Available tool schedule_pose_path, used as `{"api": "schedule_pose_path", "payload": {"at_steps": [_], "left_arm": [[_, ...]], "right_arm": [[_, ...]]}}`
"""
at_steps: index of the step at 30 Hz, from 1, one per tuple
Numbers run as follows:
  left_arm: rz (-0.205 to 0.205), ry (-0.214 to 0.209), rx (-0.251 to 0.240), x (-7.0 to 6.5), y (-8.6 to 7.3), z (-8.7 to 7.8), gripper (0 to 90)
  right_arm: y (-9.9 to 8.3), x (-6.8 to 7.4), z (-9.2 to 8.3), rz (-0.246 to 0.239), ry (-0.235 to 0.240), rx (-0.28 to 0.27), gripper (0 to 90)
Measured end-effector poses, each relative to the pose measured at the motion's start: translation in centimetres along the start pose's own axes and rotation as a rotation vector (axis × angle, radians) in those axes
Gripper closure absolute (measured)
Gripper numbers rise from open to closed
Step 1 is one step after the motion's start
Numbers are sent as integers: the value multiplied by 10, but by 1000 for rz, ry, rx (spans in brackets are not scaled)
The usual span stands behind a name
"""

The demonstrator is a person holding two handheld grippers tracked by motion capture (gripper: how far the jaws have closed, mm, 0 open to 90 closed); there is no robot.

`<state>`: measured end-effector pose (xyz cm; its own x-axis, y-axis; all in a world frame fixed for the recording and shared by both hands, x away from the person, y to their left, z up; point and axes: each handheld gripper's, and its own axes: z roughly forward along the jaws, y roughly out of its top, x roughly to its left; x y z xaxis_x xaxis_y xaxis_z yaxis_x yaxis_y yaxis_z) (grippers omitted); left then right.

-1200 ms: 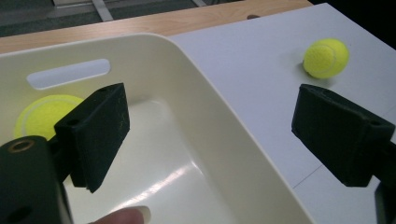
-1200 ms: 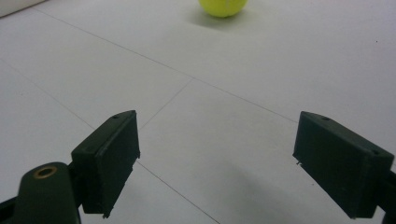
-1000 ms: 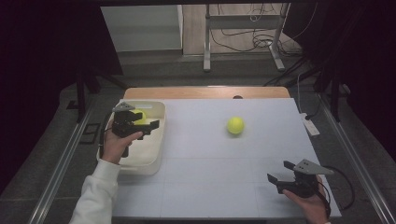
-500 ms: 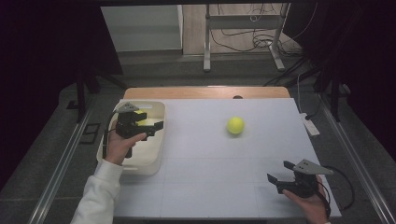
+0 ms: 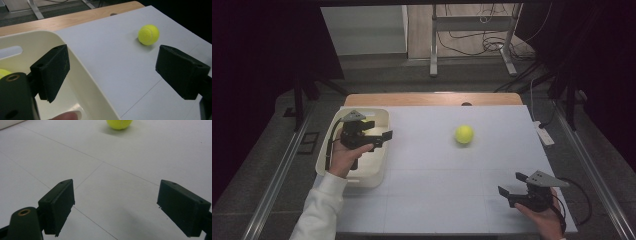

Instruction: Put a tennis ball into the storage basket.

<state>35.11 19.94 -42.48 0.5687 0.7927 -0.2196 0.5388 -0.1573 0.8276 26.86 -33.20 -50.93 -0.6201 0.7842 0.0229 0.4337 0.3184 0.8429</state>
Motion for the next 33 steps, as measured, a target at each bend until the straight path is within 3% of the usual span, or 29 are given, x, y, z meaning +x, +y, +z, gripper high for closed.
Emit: {"api": "schedule_pose_path", "payload": {"at_steps": [16, 33], "left_arm": [[37, -39, 39, -23, 3, 23, 130], [55, -37, 69, -34, 5, 36, 130]], "right_arm": [[0, 0, 0, -1, 2, 0, 147], [-1, -1, 0, 4, 1, 2, 146]]}}
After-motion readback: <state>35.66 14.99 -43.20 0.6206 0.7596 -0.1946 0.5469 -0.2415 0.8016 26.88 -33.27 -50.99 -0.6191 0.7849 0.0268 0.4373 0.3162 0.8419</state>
